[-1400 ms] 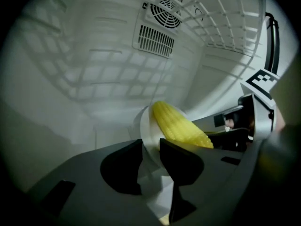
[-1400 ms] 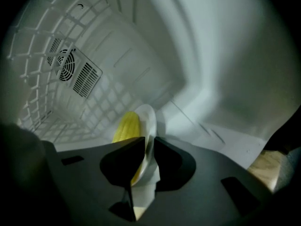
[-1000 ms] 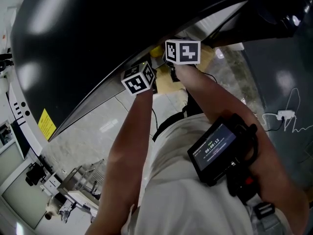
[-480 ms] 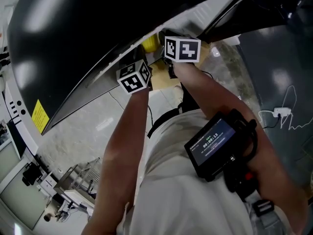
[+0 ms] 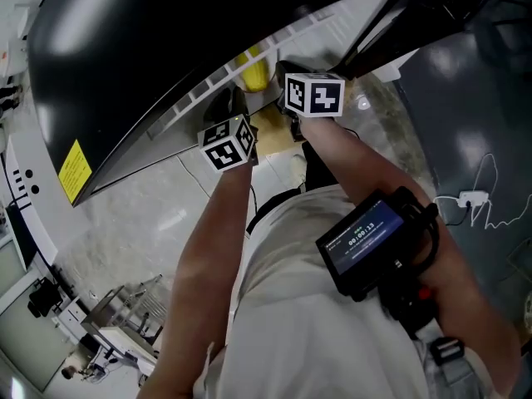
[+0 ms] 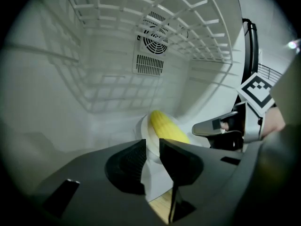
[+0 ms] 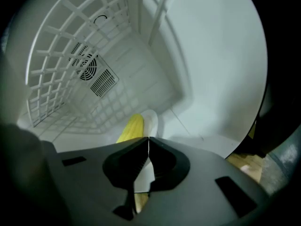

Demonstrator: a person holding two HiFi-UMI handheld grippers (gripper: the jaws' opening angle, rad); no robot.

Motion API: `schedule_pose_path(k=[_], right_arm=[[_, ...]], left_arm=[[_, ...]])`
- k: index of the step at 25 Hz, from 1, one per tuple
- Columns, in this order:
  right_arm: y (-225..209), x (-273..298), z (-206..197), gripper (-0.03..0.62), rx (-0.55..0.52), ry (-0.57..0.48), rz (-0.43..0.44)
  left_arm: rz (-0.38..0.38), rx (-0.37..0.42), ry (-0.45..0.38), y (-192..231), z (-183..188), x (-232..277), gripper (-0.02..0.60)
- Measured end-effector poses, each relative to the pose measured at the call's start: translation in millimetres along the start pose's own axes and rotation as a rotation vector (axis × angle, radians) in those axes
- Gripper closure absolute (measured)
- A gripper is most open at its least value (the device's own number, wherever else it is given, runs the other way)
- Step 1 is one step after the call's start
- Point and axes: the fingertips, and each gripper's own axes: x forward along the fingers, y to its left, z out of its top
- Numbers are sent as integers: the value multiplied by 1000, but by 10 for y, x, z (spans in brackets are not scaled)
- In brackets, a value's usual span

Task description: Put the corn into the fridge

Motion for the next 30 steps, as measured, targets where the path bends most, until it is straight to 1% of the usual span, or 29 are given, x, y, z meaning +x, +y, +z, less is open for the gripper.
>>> schedule_pose_path(k=[2,4,7,11,15,20,25,27,30], right_arm=[[25,-5,-21,585,-5,4,13],[72,-15,-46,585,-11,12,30],[139,-21,-91,585,-34,25,53],[225,-79,-122,585,-65,25,86],[350,-327,-86,585,-105,16,131],[393,-549,-135,586,-150,20,152],[493,-788,-134,586,-190,6,188],[546,-878,-120,586,-209,-8,204],[623,-994,-103,586,-240,-24,226]], left_arm=[[-17,-3,-2,-8,-29,-20,490],[-26,4,0,0,-60,-45,538],[-35,-3,-4,41,-109,-79,572],[-64,-13,-19,56,-146,-179,572],[-90,-23,-44,-48,-89,-402,574],[-159,-29,-60,-173,-77,-607,574],[-206,-28,-88,-266,-72,-841,574],[-219,-21,-96,-300,-92,-934,574],[-226,-30,-125,-308,-66,-1053,574]])
